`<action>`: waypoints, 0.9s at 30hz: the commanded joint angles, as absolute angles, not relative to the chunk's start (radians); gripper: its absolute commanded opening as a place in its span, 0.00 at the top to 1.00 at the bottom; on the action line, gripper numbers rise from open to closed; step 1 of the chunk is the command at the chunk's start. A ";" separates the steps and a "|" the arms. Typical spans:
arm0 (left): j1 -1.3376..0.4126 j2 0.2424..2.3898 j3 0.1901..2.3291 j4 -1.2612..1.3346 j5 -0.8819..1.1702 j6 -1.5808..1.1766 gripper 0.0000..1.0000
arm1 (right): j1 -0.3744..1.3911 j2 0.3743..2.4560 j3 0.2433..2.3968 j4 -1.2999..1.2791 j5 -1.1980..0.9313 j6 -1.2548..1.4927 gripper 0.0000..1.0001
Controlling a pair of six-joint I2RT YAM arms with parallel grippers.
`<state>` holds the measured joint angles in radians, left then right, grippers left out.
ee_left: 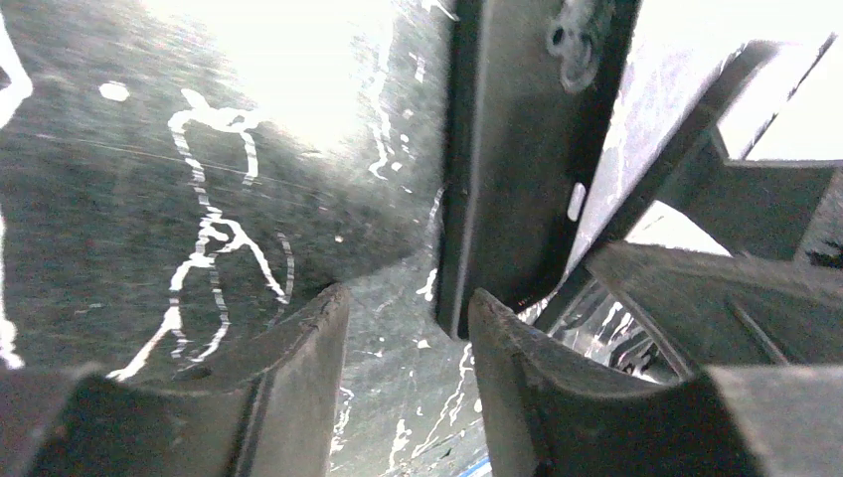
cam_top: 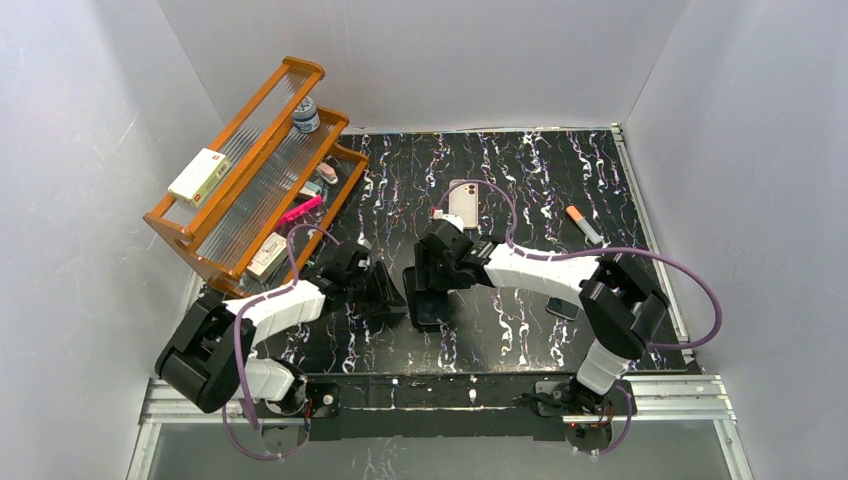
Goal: Put the phone into the phone case
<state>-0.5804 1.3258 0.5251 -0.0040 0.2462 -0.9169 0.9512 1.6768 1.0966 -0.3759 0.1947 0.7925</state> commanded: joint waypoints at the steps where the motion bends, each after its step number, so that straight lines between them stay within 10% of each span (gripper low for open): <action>1: -0.504 1.281 0.555 -0.113 0.247 -0.876 0.51 | 0.952 1.612 1.089 -0.189 0.187 0.683 0.58; 9: -0.450 1.197 0.581 -0.208 0.234 -0.841 0.35 | 0.952 1.612 1.031 -0.012 0.145 0.563 0.59; 27: -0.443 1.210 0.587 -0.222 0.222 -0.845 0.37 | 0.954 1.624 0.883 0.114 0.122 0.614 0.59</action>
<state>-0.4496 1.2121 0.5663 -0.2024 0.2279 -0.8486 0.9512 1.6569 0.8906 0.0494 0.1272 0.5941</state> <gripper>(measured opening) 0.634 0.770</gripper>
